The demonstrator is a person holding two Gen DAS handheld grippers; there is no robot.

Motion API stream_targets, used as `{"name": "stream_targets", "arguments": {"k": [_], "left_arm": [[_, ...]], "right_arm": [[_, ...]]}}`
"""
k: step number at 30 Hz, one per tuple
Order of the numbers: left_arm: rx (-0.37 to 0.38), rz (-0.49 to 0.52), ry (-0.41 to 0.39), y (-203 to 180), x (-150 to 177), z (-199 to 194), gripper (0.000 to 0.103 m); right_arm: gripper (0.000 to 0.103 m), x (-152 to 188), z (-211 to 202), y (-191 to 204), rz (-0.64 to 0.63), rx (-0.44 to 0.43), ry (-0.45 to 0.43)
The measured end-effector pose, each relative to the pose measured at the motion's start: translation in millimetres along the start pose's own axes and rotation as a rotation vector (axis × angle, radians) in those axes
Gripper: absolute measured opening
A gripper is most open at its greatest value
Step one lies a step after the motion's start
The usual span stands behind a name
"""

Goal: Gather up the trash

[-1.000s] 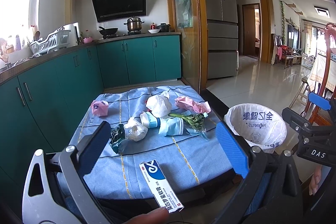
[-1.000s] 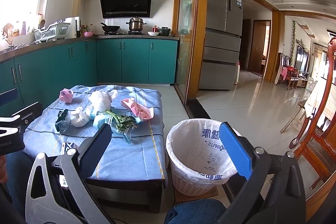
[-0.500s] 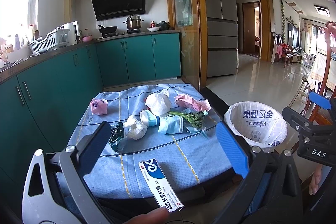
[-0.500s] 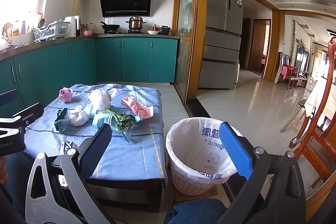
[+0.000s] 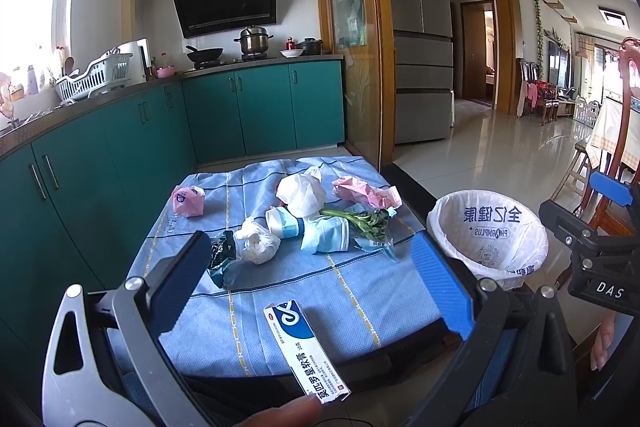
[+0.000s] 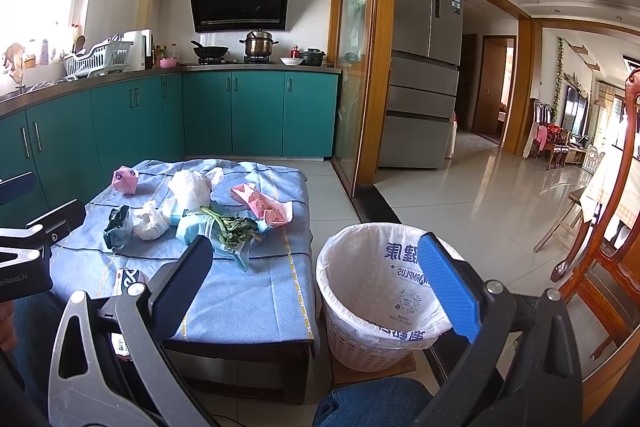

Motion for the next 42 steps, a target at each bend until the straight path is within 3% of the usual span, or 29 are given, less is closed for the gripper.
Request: {"name": "stream_targets", "arguments": {"k": [42], "left_arm": [[-0.005,0.001,0.039,2,4,13,0.100]], "right_arm": [[0.100,-2,5,9,-0.021,0.001,0.009]]}}
Point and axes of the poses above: each gripper's, at about its wrist camera, not at the fingertips, and z roughly the way its jaws point, y to its left, x to its underside, the point moved 4 cm from there along z, roughly the way its jaws point, and after that the axes turned 3 degrees about x, right-handed, at the moved point
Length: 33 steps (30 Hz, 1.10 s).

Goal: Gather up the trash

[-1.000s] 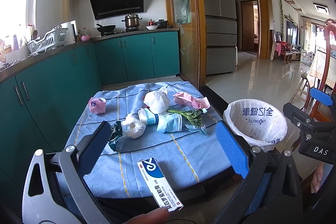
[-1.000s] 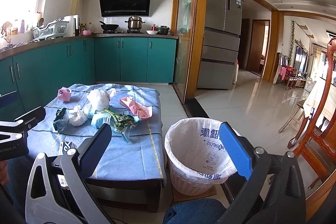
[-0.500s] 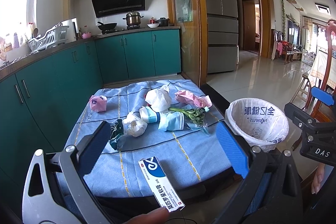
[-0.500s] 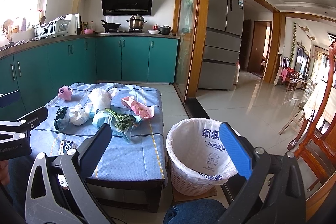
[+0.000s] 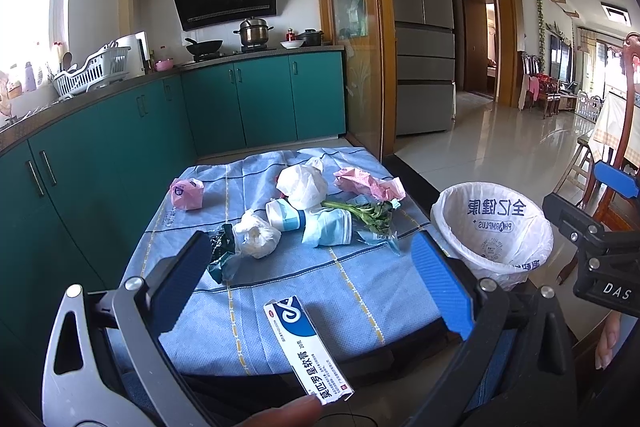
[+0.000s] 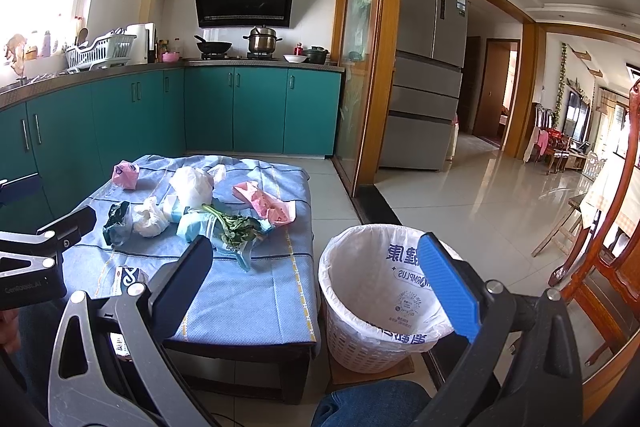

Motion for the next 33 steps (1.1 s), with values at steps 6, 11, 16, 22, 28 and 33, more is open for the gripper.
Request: {"name": "stream_targets", "arguments": {"k": [6,11,16,22,28,33], "left_arm": [[-0.003,-0.004,0.007,1,0,2,0.100],[-0.004,-0.003,0.013,0,1,4,0.100],[-0.010,-0.011,0.018,4,2,7,0.100],[-0.175,-0.104,0.034,62,3,16,0.100],[-0.329,-0.214,0.083,124,18,16,0.100],[-0.345,-0.227,0.114,141,32,20,0.100]], "right_arm": [[0.100,0,3,1,-0.002,-0.003,0.003],[0.100,1,4,1,-0.002,-0.004,0.008],[0.100,2,8,3,-0.002,-0.011,0.017],[0.100,12,32,33,0.029,-0.250,0.122],[0.100,50,86,145,-0.076,-0.506,0.360],[0.089,84,113,210,-0.184,-0.542,0.470]]}}
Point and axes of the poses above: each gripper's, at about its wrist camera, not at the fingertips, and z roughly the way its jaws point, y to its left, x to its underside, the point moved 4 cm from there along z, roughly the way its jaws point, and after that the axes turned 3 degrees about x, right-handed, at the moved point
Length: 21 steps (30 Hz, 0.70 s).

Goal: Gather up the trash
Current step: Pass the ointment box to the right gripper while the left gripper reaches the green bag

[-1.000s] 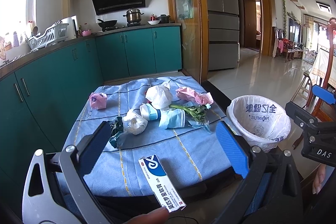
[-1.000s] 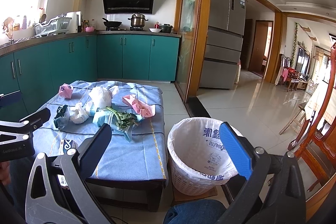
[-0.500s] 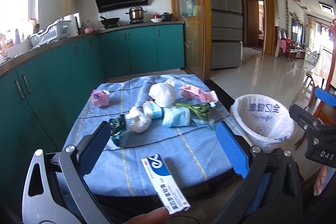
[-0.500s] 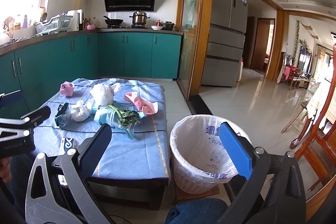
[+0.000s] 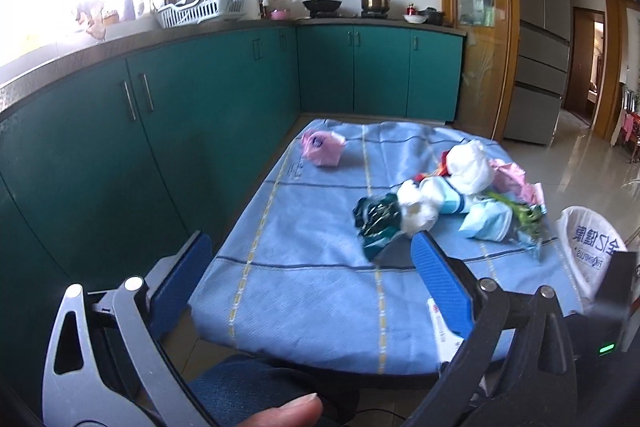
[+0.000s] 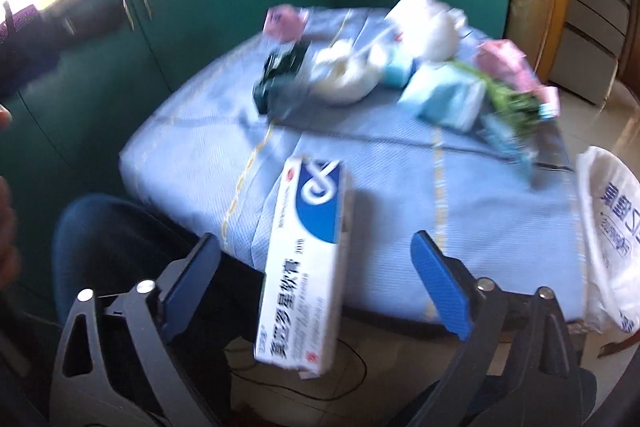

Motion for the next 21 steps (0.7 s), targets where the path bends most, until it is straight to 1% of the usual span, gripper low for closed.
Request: {"name": "stream_targets", "arguments": {"k": [1,2,3,4,5,6,9,10,12,13,14,16,17,18,20,21], "left_arm": [[-0.001,-0.002,0.009,2,2,4,0.100],[-0.001,-0.003,0.015,4,3,7,0.100],[0.000,-0.004,0.020,4,5,10,0.100],[0.003,-0.006,0.025,5,6,14,0.100],[0.006,-0.006,0.029,5,7,18,0.100],[0.007,-0.006,0.034,5,8,21,0.100],[0.029,-0.003,0.051,4,8,39,0.100],[0.034,0.001,0.056,2,8,45,0.100],[0.032,0.034,0.090,-4,7,65,0.100],[0.044,0.064,0.114,-11,6,78,0.100],[0.066,0.085,0.127,-17,4,89,0.100],[0.159,0.113,0.167,-35,3,112,0.100],[0.222,0.113,0.189,-44,3,123,0.100],[0.270,0.103,0.213,-53,5,135,0.100],[0.302,0.128,0.248,-68,11,152,0.100],[0.297,0.151,0.257,-73,14,157,0.099]], "right_arm": [[0.079,1,10,4,-0.013,0.016,0.021],[0.067,3,19,5,-0.017,0.034,0.044],[0.061,5,23,6,-0.014,0.042,0.060],[0.055,5,27,5,-0.015,0.053,0.055],[0.044,5,28,4,-0.019,0.056,0.047],[0.041,4,30,3,-0.019,0.055,0.048],[0.040,-3,25,-9,0.026,0.014,0.032],[0.040,-8,23,-17,0.044,0.021,0.020],[0.040,-18,20,-34,0.075,0.031,0.002],[0.040,-24,15,-47,0.098,0.032,-0.011],[0.040,-28,11,-55,0.109,0.039,-0.022],[0.040,-36,5,-68,0.126,0.059,-0.047],[0.040,-40,1,-74,0.134,0.064,-0.060],[0.040,-42,-3,-81,0.139,0.069,-0.069],[0.040,-45,-10,-92,0.151,0.083,-0.081],[0.040,-45,-12,-97,0.157,0.084,-0.084]]}}
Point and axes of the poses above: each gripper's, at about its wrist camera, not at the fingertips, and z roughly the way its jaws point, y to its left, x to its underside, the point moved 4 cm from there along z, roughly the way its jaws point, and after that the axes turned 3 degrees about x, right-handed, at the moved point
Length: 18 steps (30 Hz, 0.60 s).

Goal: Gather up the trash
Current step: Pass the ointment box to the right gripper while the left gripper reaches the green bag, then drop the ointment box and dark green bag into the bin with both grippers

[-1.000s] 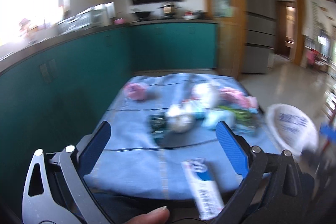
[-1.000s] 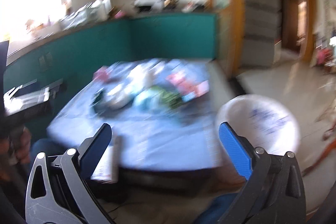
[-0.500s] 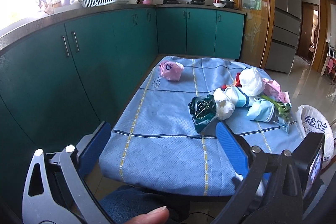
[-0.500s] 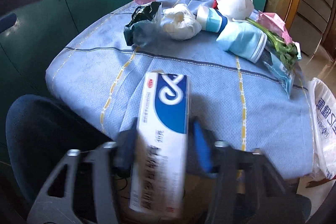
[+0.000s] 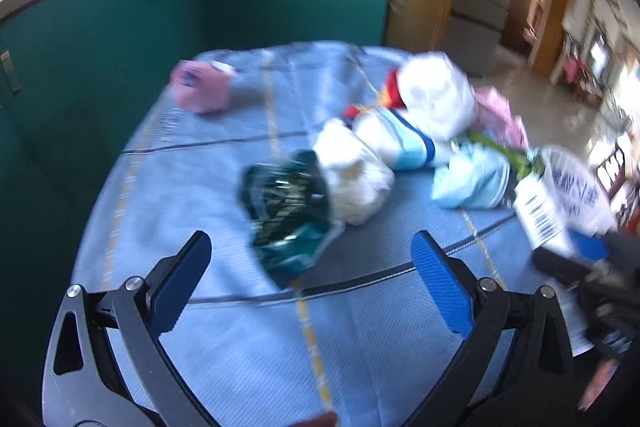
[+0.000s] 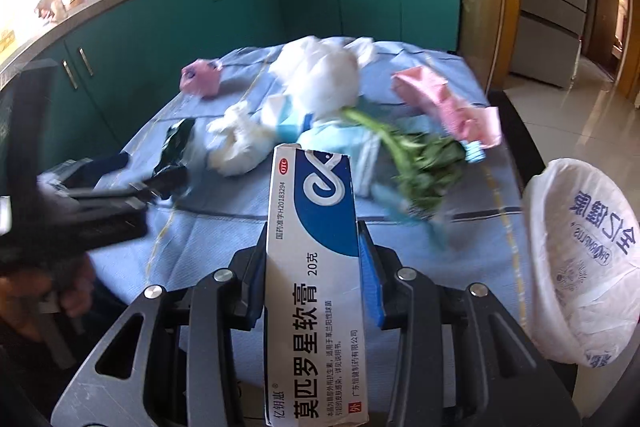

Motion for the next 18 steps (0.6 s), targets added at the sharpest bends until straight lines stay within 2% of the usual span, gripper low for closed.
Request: {"name": "stream_targets", "arguments": {"k": [1,3,5,7,10,14,18], "left_arm": [[-0.034,0.028,0.009,-5,0,8,0.098],[-0.054,0.045,0.013,-8,-1,16,0.097],[-0.040,0.020,0.046,-4,-1,25,0.082],[-0.006,-0.038,0.098,5,3,37,0.057],[0.015,-0.077,0.130,14,8,39,0.035],[0.001,-0.089,0.073,19,9,25,0.031],[-0.027,-0.104,-0.026,20,5,-6,0.030]], "right_arm": [[0.040,1,-1,-4,0.003,-0.002,0.000],[0.040,1,0,-9,0.005,-0.003,0.003],[0.040,3,3,-12,0.008,-0.008,0.008],[0.040,3,4,-14,0.012,-0.016,0.010],[0.040,0,6,-11,0.014,-0.025,0.004],[0.040,-4,-3,-15,0.021,-0.032,-0.022],[0.040,-8,-16,-22,0.026,-0.025,-0.053]]}}
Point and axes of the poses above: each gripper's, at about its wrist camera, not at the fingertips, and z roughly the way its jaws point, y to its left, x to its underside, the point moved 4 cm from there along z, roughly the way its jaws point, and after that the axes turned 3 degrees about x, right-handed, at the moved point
